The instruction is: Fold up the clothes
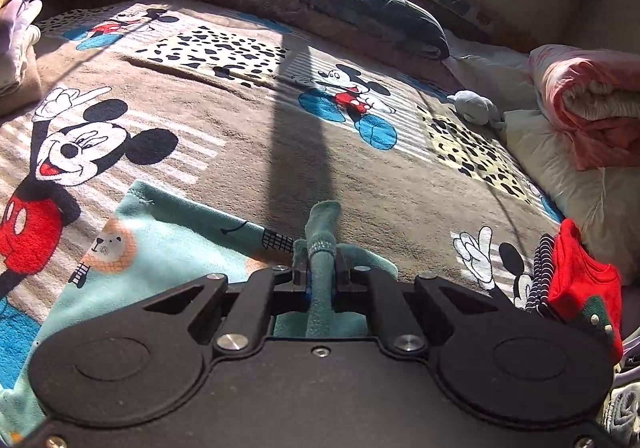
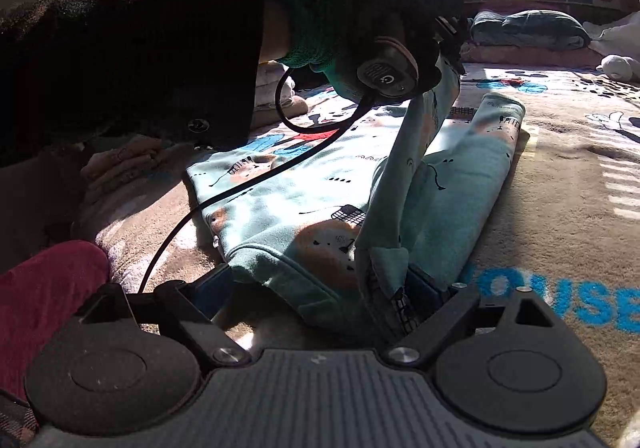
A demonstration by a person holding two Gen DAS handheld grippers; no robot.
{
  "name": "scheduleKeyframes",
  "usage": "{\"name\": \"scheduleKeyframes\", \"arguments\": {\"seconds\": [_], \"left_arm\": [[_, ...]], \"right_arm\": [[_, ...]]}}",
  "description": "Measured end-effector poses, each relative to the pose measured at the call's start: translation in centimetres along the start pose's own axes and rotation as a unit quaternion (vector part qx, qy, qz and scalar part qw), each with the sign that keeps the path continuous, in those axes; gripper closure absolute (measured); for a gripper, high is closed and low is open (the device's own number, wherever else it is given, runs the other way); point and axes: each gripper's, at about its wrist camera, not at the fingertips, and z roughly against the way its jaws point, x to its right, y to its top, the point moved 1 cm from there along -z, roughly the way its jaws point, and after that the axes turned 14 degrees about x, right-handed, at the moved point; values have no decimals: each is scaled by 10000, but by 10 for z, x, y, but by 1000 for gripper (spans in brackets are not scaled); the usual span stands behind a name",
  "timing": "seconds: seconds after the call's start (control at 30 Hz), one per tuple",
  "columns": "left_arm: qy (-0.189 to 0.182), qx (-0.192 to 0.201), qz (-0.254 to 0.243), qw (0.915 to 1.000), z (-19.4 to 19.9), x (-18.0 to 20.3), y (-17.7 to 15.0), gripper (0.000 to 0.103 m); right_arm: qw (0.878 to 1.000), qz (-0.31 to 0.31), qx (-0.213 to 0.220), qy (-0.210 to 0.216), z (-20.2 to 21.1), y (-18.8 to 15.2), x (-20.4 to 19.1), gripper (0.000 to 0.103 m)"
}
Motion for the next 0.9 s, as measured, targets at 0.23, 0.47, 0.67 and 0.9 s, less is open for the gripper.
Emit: {"name": "scheduleKeyframes", "arguments": {"seconds": [0.23,0.47,0.67,0.9], "left_arm": [[392,-48,-447,9982,-21,18,-19,98],[-134,-33,-785,9968,-22,36,-20,46],[-631,302,-696,9951,12,10,6,46],[-1076,-71,-296,9937,-2,-36,-2,46]], "right_arm": [[10000,-84,17,2,1,0,4,13],[9995,-308,66,-83,4,2,12,14],[9990,-170,194,-371,19,6,10,15],[9842,1329,986,-630,25,18,-26,15]]}}
